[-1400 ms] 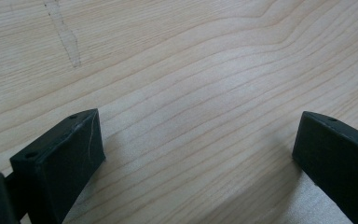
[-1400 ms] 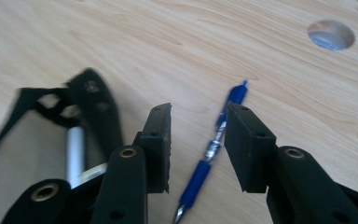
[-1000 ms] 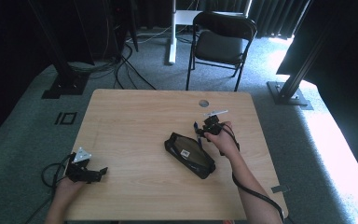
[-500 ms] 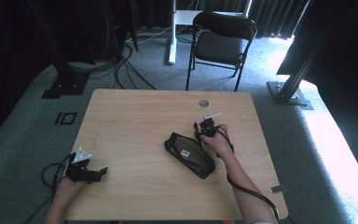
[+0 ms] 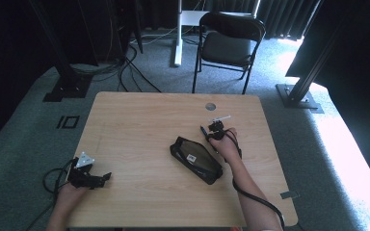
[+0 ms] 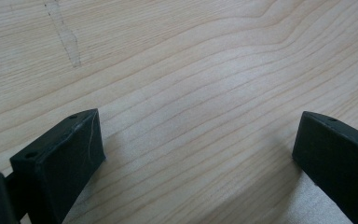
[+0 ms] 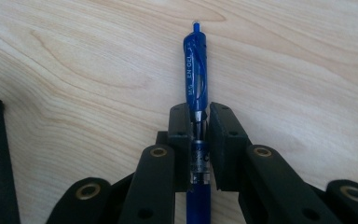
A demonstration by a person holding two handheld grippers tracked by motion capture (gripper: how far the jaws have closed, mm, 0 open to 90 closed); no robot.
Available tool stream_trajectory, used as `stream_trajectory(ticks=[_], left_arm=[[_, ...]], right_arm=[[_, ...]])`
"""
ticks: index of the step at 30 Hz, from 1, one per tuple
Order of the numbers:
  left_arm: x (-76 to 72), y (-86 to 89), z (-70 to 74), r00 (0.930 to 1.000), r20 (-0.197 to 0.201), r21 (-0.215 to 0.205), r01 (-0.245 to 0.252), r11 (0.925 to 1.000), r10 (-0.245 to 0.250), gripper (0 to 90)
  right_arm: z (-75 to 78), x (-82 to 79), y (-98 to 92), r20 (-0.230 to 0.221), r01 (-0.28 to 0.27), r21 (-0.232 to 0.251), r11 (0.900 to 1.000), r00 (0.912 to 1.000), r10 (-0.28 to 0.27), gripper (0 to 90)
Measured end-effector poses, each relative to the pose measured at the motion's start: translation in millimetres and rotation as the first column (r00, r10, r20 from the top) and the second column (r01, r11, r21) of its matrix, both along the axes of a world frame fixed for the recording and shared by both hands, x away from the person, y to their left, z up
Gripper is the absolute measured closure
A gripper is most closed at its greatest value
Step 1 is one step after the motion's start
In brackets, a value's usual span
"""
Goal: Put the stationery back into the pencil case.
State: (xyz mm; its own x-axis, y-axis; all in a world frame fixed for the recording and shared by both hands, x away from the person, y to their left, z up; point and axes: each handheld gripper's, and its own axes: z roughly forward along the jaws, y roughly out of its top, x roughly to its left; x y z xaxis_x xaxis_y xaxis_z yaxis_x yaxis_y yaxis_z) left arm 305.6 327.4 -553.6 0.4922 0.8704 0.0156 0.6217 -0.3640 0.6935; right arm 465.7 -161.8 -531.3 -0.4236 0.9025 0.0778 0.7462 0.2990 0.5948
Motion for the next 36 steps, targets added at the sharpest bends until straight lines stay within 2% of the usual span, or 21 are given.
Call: stream_trajectory(ticks=[4, 8, 17, 20, 28, 36], left_arm=[[0.0, 0.1, 0.0, 1.0000, 0.000, 0.001, 0.001, 1.0000, -0.001, 2.1], [0.0, 0.0, 0.0, 1.0000, 0.000, 0.000, 0.000, 1.0000, 0.000, 2.1], [0.0, 0.0, 0.0, 1.0000, 0.000, 0.000, 0.000, 1.0000, 0.000, 2.1], [0.0, 0.0, 0.0, 1.0000, -0.001, 0.000, 0.000, 1.0000, 0.000, 2.1], [0.0, 0.0, 0.0, 1.0000, 0.000, 0.000, 0.000, 1.0000, 0.000, 2.1], [0.0, 0.0, 0.0, 1.0000, 0.000, 0.000, 0.000, 1.0000, 0.000, 2.1]], right_arm=[[6.7, -2.3, -11.0, 0.005, 0.012, 0.035, 0.999, 0.9999, -0.012, 79.5], [13.9, -3.4, -21.7, 0.008, 0.009, 0.025, 1.000, 0.9999, -0.009, 79.4], [31.5, -14.7, -35.5, 0.016, -0.003, 0.068, 0.998, 0.9999, 0.002, 79.5], [40.2, -20.3, -38.4, 0.050, -0.007, 0.079, 0.997, 0.9988, 0.003, 79.4], [57.0, -32.6, -35.0, 0.097, -0.058, 0.103, 0.993, 0.9941, 0.048, 79.4], [73.4, -41.2, -26.5, 0.126, -0.112, 0.138, 0.984, 0.9875, 0.095, 79.5]])
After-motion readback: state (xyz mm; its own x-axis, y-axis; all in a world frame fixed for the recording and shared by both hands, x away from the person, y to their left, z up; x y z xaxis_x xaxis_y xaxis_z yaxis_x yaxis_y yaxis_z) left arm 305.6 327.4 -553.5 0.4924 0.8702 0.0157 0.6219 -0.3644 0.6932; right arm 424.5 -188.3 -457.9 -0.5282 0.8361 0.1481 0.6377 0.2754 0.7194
